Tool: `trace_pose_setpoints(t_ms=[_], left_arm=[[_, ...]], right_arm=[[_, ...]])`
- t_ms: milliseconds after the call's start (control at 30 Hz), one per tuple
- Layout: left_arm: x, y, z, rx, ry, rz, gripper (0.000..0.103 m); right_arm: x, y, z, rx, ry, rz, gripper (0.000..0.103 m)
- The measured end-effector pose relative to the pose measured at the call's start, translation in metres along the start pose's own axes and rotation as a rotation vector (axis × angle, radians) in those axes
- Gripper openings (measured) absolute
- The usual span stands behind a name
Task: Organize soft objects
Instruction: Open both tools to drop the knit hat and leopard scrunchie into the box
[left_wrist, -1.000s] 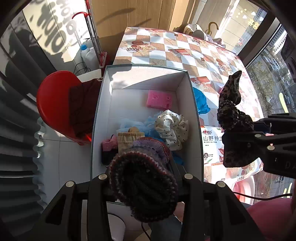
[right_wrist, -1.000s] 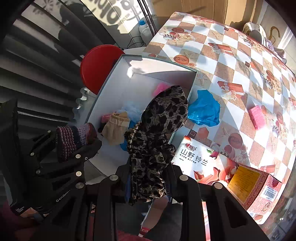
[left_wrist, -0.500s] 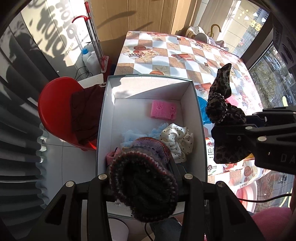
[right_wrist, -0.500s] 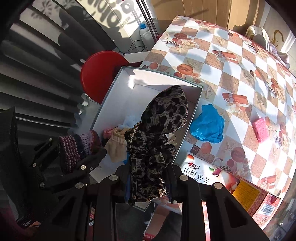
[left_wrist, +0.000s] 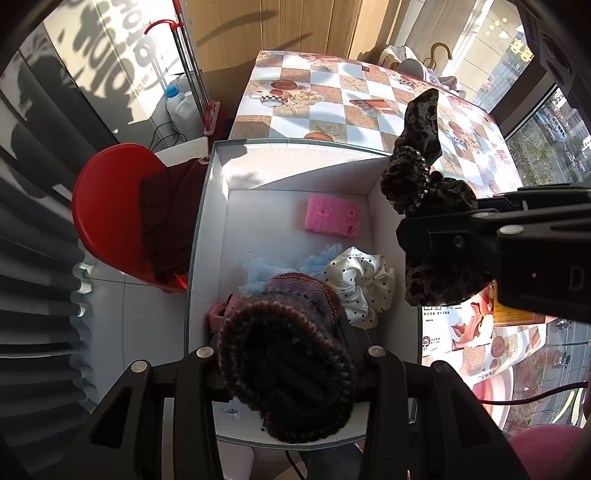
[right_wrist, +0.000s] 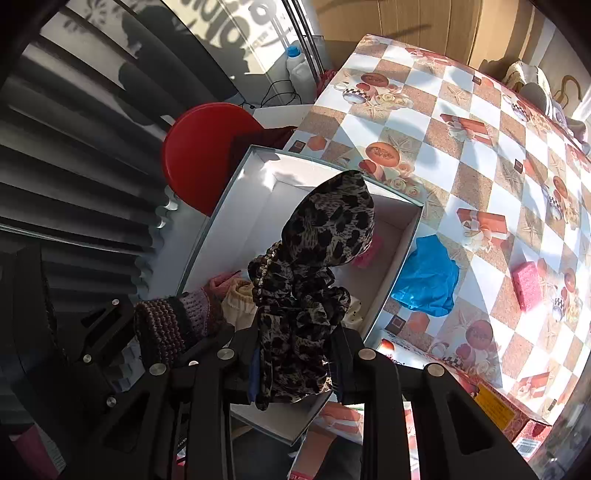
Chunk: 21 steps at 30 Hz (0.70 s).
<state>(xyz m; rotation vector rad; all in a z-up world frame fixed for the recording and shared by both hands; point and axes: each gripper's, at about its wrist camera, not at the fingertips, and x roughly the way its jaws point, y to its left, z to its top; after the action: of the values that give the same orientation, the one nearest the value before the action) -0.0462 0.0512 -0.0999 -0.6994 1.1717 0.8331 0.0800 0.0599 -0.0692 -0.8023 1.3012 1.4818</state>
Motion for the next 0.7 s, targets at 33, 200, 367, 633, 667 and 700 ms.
trace_pose_setpoints(t_ms=[33, 200, 367, 633, 667, 700], left_arm=[[0.001, 0.000, 0.000, -0.001, 0.004, -0.001, 0.044], [0.005, -0.003, -0.001, -0.002, 0.013, -0.005, 0.045], [0.008, -0.005, -0.001, 0.001, 0.016, -0.012, 0.046], [0.006, -0.009, -0.003, 0.009, 0.001, -0.016, 0.077], [0.004, -0.009, -0.003, 0.004, -0.007, -0.018, 0.084], [0.003, -0.010, -0.003, 0.001, -0.018, -0.017, 0.084]], right_arm=[[0.001, 0.000, 0.001, 0.000, 0.002, 0.000, 0.029], [0.006, 0.000, 0.008, 0.005, 0.010, 0.004, 0.029], [0.013, 0.000, 0.013, 0.007, 0.024, 0.020, 0.029], [0.015, -0.006, 0.016, 0.015, 0.026, 0.045, 0.063], [0.013, -0.009, 0.016, 0.025, 0.023, 0.047, 0.071], [0.011, -0.013, 0.016, 0.037, 0.017, 0.053, 0.080]])
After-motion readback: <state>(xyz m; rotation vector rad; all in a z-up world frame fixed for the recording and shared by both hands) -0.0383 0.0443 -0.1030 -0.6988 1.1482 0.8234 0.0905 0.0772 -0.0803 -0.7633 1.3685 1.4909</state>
